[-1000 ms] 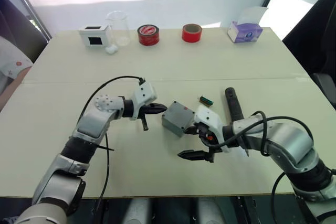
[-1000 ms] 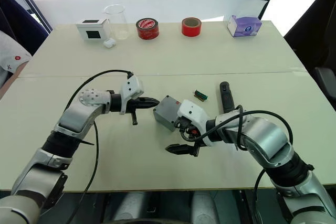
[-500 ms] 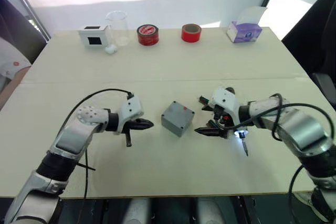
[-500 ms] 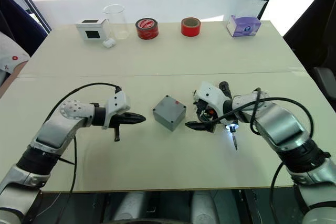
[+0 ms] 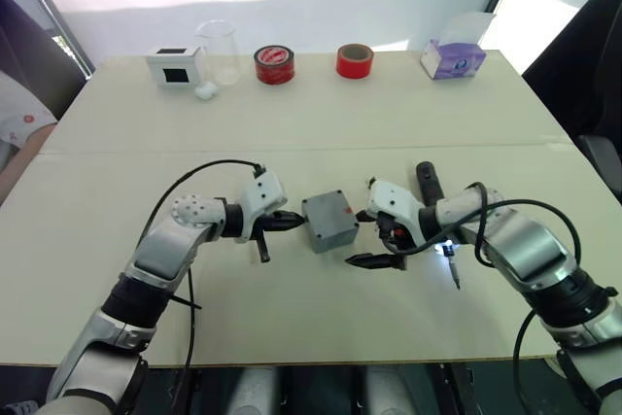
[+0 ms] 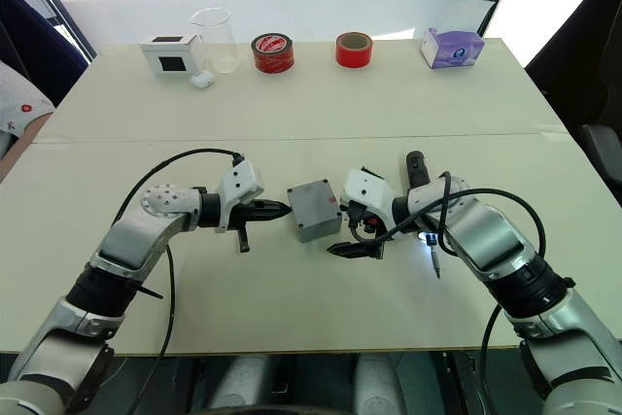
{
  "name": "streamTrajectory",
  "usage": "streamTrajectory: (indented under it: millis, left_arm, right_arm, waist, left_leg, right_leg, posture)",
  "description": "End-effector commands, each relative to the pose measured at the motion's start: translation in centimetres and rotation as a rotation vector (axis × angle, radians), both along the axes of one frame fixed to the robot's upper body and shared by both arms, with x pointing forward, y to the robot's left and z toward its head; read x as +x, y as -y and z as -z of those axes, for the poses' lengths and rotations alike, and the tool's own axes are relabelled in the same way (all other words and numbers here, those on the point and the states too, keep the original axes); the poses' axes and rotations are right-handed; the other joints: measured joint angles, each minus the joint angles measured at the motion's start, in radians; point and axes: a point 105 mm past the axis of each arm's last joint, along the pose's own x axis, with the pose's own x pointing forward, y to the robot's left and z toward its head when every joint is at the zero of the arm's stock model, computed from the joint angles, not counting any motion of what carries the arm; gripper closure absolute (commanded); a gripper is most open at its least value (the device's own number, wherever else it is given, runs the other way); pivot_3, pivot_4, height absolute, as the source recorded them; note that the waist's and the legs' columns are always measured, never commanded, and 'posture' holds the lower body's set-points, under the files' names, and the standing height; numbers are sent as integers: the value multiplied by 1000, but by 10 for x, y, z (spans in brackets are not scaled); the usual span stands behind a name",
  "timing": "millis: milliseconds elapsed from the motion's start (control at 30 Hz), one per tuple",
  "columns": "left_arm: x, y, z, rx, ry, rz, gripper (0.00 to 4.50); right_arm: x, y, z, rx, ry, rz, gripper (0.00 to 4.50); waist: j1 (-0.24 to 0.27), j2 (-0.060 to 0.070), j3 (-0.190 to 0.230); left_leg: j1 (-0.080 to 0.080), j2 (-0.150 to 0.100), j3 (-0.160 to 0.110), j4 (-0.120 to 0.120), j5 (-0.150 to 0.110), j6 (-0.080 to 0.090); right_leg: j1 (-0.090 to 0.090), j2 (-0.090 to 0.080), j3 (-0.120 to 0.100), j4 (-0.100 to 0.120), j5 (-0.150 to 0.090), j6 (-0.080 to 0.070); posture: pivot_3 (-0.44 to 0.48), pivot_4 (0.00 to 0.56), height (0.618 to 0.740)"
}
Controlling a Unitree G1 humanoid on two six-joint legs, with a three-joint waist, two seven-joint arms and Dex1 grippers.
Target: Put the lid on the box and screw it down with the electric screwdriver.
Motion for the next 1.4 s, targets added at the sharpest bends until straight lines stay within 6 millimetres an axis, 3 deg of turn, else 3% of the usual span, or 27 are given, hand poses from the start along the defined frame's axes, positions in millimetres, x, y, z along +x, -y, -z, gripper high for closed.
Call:
streamTrajectory:
  millis: [33,400,533,700,833,1200,1300,1400]
  left_arm:
    - [4,2,-15,-18,58,14,4500]
    - [11,1,-20,-26,69,10,4500]
    - [7,-7,-21,-3,59,18,4500]
    - [3,-26,-28,25,55,8,4500]
    - [0,-30,-47,-53,45,5,4500]
    - [-6,-24,-58,-95,37,19,4500]
    - [-6,-25,-54,-85,35,10,4500]
    - [-6,-27,-50,-63,35,4,4500]
  right_arm:
    - [-7,-8,-15,50,35,-14,48]
    - [-13,-13,-15,73,24,8,48]
    - [-8,-1,-19,45,54,38,48]
    - [9,22,-41,97,89,118,48]
    - [35,36,-54,175,141,226,48]
    - [92,42,-30,171,228,362,48]
    - [101,42,-27,172,238,375,721]
    - [105,41,-27,183,241,376,1723]
  waist:
    - [0,0,0]
    - [-1,0,0]
    - [-1,0,0]
    - [-1,0,0]
    - [-1,0,0]
    - [-6,0,0]
    - [-6,0,0]
    - [-6,0,0]
  left_leg:
    - [0,0,0,0,0,0]
    - [0,0,0,0,0,0]
    - [0,0,0,0,0,0]
    - [0,0,0,0,0,0]
    - [0,0,0,0,0,0]
    - [0,-1,1,0,0,-1]
    - [0,-1,1,0,2,-4]
    - [0,-1,1,0,3,-5]
  right_leg:
    - [0,0,0,0,0,0]
    - [0,0,0,0,0,0]
    - [0,0,0,0,0,0]
    - [0,0,0,0,0,0]
    - [0,0,0,0,0,0]
    - [0,0,0,0,0,0]
    - [0,0,0,0,0,0]
    - [0,0,0,0,0,0]
  posture:
    - [0,150,740]
    - [0,150,740]
    - [0,150,740]
    - [0,150,740]
    - [0,150,740]
    - [0,150,740]
    - [0,150,740]
    - [0,150,740]
